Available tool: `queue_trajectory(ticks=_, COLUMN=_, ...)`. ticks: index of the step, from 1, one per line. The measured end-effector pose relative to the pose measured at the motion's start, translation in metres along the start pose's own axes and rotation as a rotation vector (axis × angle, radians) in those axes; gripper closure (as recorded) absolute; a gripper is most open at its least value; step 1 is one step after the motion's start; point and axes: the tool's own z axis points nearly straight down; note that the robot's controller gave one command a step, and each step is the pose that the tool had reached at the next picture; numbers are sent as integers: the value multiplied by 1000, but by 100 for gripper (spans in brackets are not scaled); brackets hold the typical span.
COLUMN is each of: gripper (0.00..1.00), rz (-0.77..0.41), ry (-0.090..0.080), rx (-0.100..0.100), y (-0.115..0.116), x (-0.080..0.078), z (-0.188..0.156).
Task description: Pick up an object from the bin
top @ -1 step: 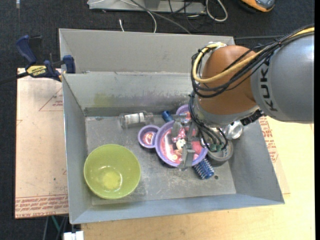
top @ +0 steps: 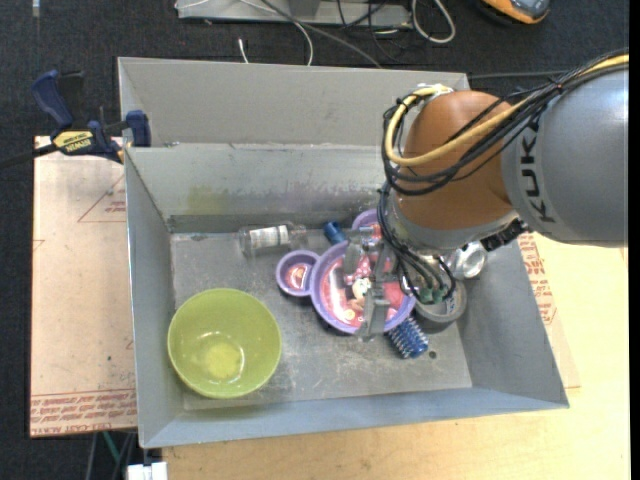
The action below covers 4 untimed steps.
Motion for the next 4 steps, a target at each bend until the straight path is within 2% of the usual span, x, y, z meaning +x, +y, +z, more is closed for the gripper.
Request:
queue_trajectory(ticks=1, gripper=0, rz=-35, ry=4, rx=0, y=-7, x=22, z=65)
queue_trajectory(ticks=2, gripper=0, rz=-52, ry=-4, rx=-1, y=-7, x=14, z=67)
queue_trajectory(ticks=3, gripper=100, rz=-260, ry=-3, rx=-2, y=-34, x=17, z=80)
queue_trajectory(ticks=4, gripper=100, rz=-260, ry=-3, rx=-2, y=-34, x=17, z=80)
